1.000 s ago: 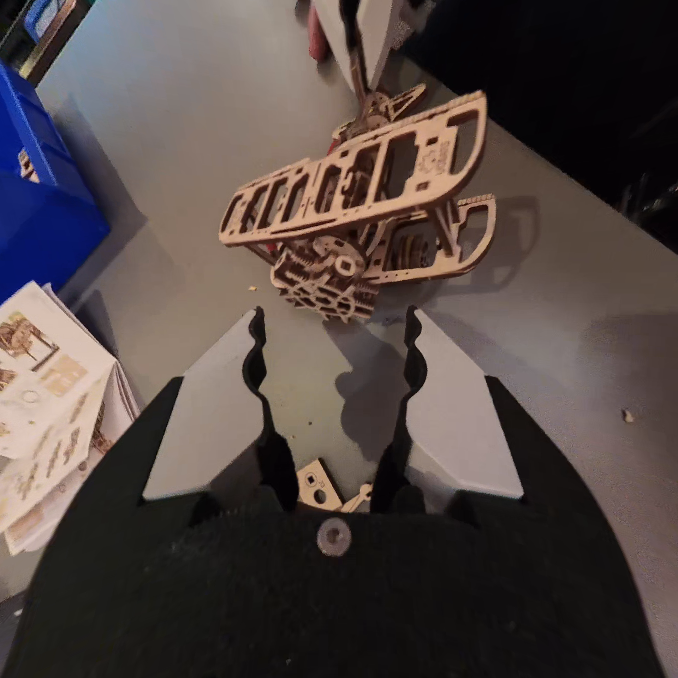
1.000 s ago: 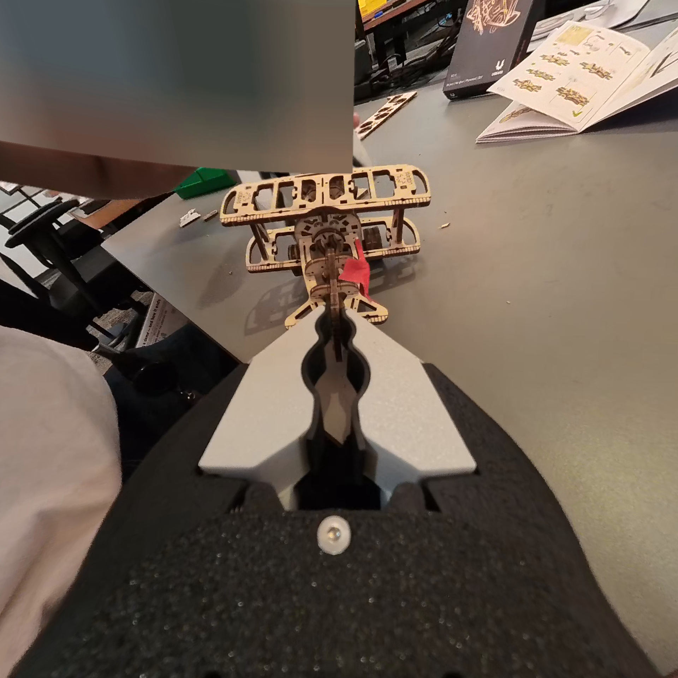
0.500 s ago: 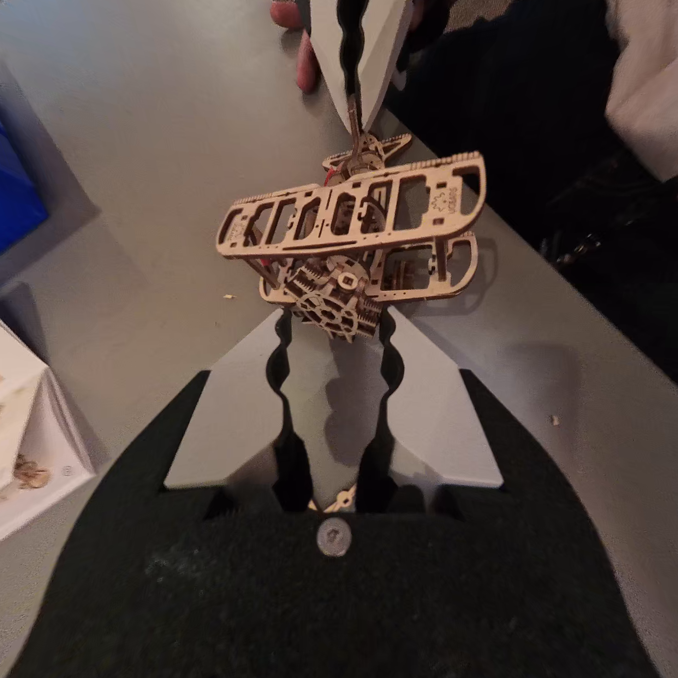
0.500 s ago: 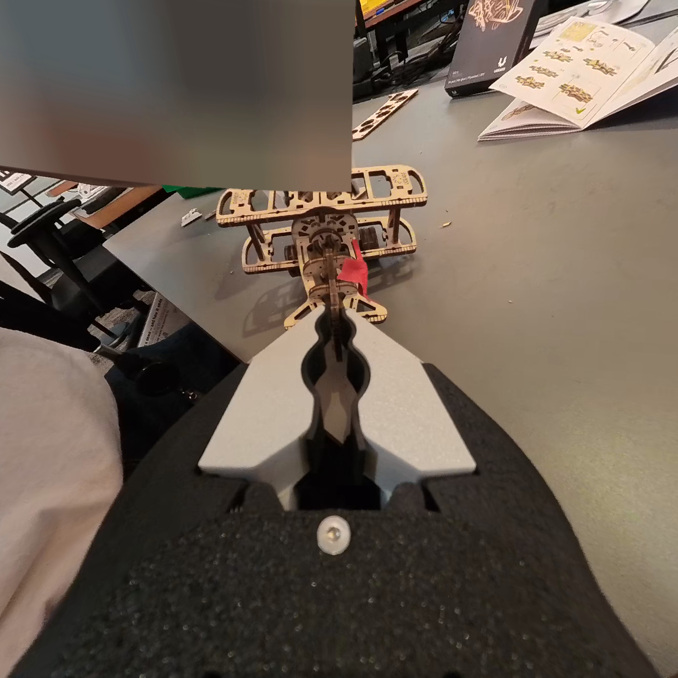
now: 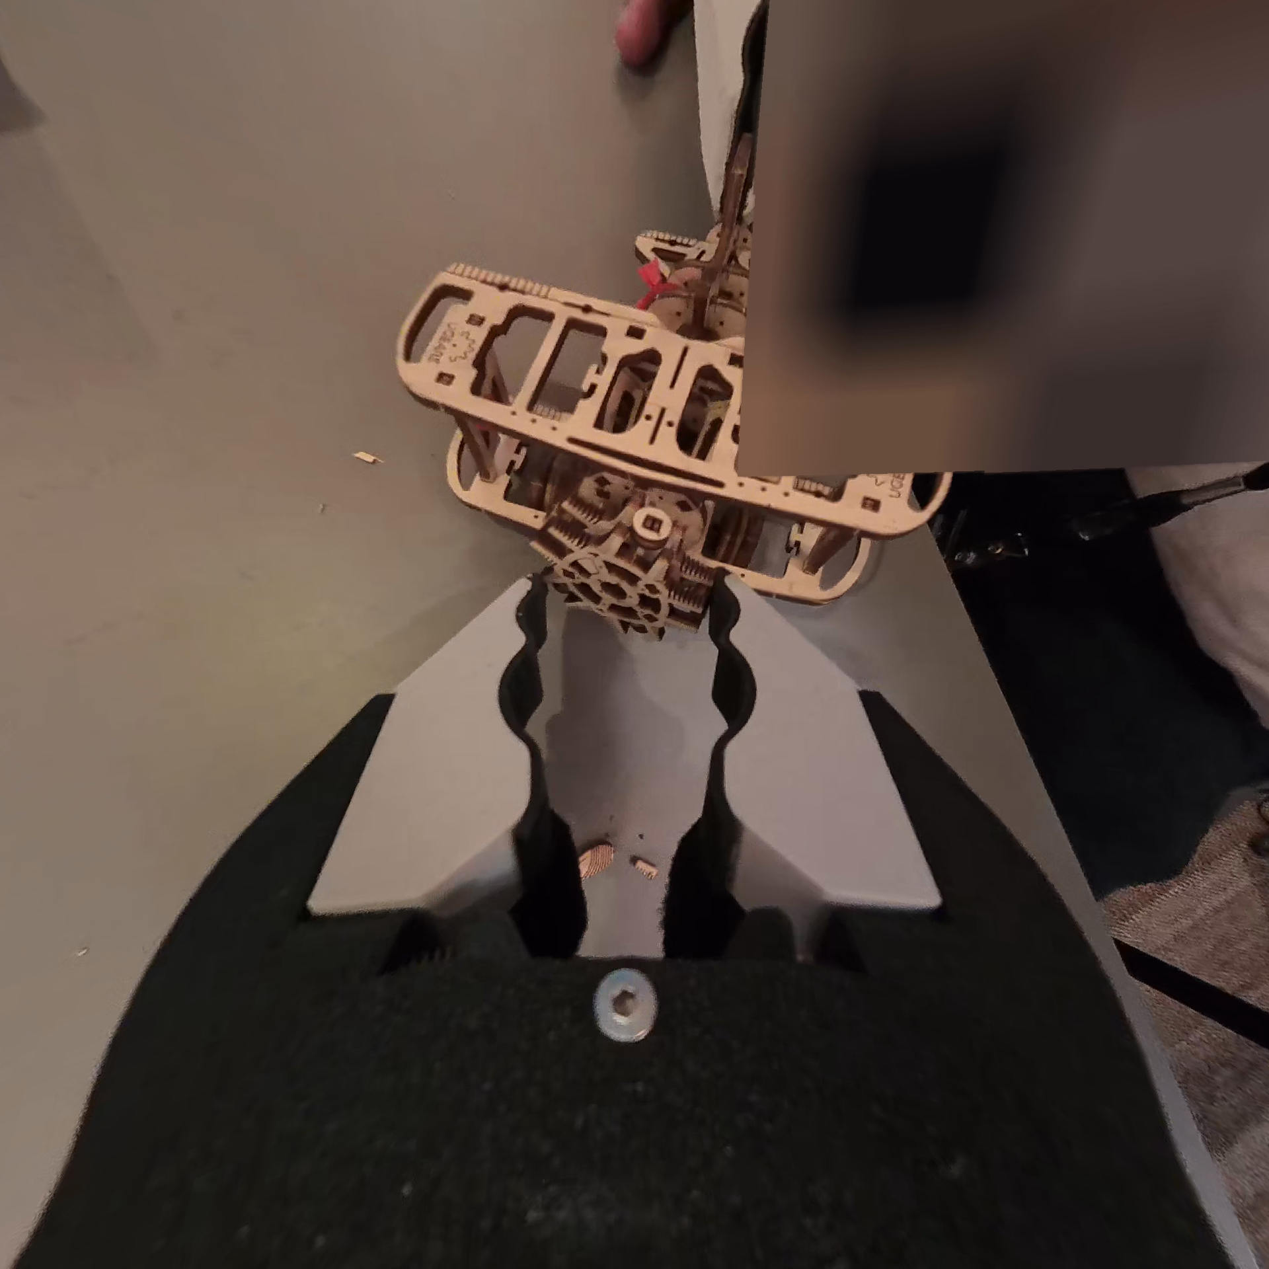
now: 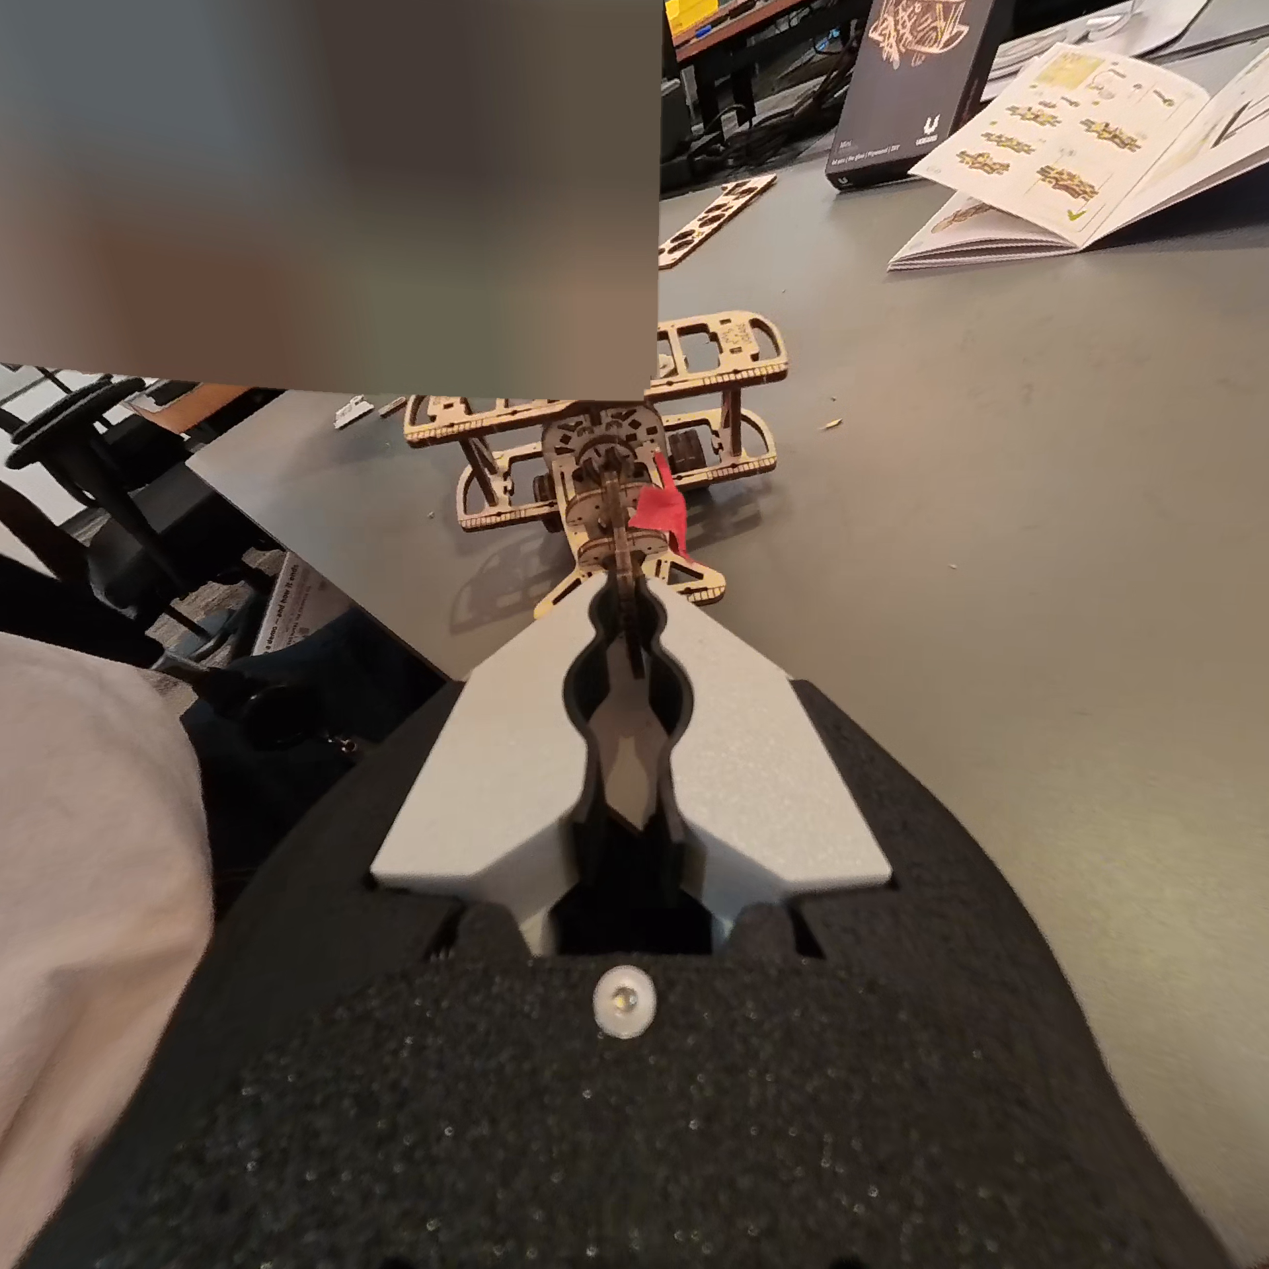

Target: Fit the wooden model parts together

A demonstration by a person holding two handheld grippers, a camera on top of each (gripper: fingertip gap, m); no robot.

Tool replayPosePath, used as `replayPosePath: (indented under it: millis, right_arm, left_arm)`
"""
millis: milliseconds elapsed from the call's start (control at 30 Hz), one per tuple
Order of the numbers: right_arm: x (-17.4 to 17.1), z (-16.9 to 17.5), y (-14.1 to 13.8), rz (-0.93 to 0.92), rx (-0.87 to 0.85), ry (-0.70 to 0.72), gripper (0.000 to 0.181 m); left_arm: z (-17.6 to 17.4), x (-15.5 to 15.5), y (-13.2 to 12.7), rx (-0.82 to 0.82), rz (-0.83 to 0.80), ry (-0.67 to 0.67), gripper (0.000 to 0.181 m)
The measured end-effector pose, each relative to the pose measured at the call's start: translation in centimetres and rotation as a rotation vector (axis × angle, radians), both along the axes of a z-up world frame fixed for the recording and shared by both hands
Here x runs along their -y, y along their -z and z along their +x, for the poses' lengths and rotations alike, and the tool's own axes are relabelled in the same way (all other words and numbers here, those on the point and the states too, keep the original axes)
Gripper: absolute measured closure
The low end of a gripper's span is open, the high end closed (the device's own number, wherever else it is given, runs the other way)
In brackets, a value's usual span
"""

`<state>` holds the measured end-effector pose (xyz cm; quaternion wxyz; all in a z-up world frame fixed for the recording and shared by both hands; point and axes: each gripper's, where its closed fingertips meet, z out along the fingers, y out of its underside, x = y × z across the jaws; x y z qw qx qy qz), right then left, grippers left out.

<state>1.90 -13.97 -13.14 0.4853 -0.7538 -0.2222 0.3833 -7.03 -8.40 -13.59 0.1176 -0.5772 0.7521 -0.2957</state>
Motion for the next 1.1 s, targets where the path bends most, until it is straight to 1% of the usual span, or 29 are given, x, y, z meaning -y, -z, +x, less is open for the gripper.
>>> replayPosePath:
  millis: [167, 233, 433, 567, 633, 700, 767, 833, 900, 1000, 1033, 1100]
  right_arm:
    - [-0.1, 0.0, 0.0, -0.002, -0.002, 0.007, 0.179]
    - [-0.1, 0.1, 0.0, -0.007, -0.005, 0.012, 0.179]
    - [-0.1, 0.0, 0.0, 0.001, 0.001, 0.014, 0.179]
    - [0.0, 0.0, 0.1, -0.003, 0.000, 0.010, 0.179]
    - [0.0, 0.0, 0.0, -0.004, -0.001, 0.008, 0.179]
    - [0.0, 0.0, 0.1, -0.005, -0.002, 0.007, 0.179]
    - [0.0, 0.0, 0.1, -0.008, -0.004, 0.007, 0.179]
    - [0.0, 0.1, 0.1, -0.010, -0.005, 0.006, 0.179]
    - [0.0, 0.1, 0.1, -0.010, -0.005, 0.006, 0.179]
    - [0.0, 0.1, 0.1, -0.008, -0.006, 0.007, 0.179]
    - [0.0, 0.1, 0.1, -0.009, -0.006, 0.006, 0.179]
    - [0.0, 0.1, 0.1, -0.009, -0.007, 0.006, 0.179]
  left_arm:
    - [0.1, -0.2, 0.1, -0.025, 0.008, 0.006, 0.136]
    - [0.1, -0.2, 0.1, -0.019, 0.011, -0.014, 0.136]
    - [0.0, -0.3, -0.1, 0.061, 0.028, -0.068, 0.134]
    - [-0.1, -0.2, -0.7, 0.108, 0.005, -0.058, 0.124]
    - [-0.2, -0.1, -0.6, 0.113, 0.008, -0.031, 0.122]
    - [-0.5, -0.7, -0.2, 0.100, 0.071, -0.002, 0.116]
    - [-0.8, -1.3, 0.0, 0.093, 0.115, 0.022, 0.115]
    - [-0.7, -1.3, -0.3, 0.098, 0.052, 0.013, 0.118]
    - [-0.6, -0.7, -1.1, 0.099, -0.114, -0.019, 0.119]
    - [-0.7, -0.3, -1.7, 0.093, -0.301, -0.062, 0.119]
    - [-0.7, -0.1, -1.7, 0.088, -0.349, -0.076, 0.119]
    - [-0.7, -0.1, -0.9, 0.061, -0.369, -0.100, 0.119]
